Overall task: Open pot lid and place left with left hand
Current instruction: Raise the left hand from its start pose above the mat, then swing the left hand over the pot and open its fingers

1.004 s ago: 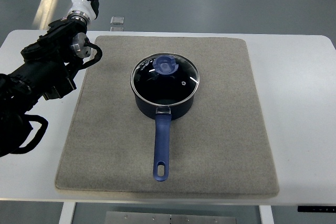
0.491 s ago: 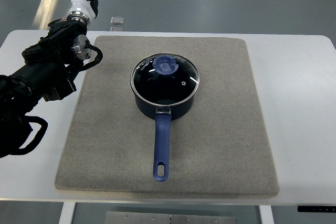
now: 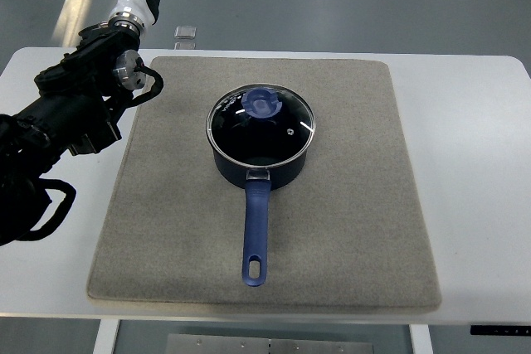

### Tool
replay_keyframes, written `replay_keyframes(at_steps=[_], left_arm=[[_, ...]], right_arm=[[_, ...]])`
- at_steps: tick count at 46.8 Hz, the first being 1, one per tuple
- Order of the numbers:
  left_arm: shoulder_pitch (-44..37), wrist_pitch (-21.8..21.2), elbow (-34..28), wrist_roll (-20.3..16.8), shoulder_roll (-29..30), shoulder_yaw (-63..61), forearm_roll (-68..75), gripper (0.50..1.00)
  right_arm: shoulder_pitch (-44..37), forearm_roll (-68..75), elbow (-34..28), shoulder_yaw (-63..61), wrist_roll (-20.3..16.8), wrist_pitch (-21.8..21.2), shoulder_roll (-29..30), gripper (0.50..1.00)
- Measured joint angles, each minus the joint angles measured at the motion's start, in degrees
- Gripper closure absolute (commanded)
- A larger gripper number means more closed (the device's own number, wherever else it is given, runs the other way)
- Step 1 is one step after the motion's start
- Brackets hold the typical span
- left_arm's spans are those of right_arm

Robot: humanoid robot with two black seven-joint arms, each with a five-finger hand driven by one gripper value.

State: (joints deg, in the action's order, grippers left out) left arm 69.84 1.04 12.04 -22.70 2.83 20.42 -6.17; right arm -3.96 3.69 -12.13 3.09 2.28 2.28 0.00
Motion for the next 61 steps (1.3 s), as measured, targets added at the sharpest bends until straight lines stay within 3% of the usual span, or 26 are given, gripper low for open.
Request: replay_keyframes(at_steps=[16, 22, 32, 44, 49, 53, 61], left_arm=[[6.2, 8.1, -0.2, 1.8, 1.1, -25.6, 0.1, 0.512], [8.3, 13.9, -0.2, 1.8, 2.8, -31.5, 0.3, 0.512], [11.3, 26.2, -0.6, 1.6, 4.7, -34.9, 12.4, 0.512], [14.9, 33.3, -0.1, 0.7, 6.6, -35.0, 24.4, 0.512], [16.2, 34.0, 0.0, 0.4, 6.6, -35.2, 28.9, 0.512], [17.3, 34.0, 0.7, -1.4, 6.6, -35.3, 33.3, 0.512], [19.6, 34.0, 5.4, -10.1, 7.1, -35.4, 46.9, 0.512]], right_arm=[[0.0, 0.0, 0.0, 0.0, 0.0, 0.0, 0.0, 0.585], [0.0, 0.0, 0.0, 0.0, 0.0, 0.0, 0.0, 0.585], [0.0, 0.0, 0.0, 0.0, 0.0, 0.0, 0.0, 0.585], [0.0, 0.0, 0.0, 0.0, 0.0, 0.0, 0.0, 0.585], [0.0, 0.0, 0.0, 0.0, 0.0, 0.0, 0.0, 0.585], [0.0, 0.0, 0.0, 0.0, 0.0, 0.0, 0.0, 0.585], [0.0, 0.0, 0.0, 0.0, 0.0, 0.0, 0.0, 0.585]])
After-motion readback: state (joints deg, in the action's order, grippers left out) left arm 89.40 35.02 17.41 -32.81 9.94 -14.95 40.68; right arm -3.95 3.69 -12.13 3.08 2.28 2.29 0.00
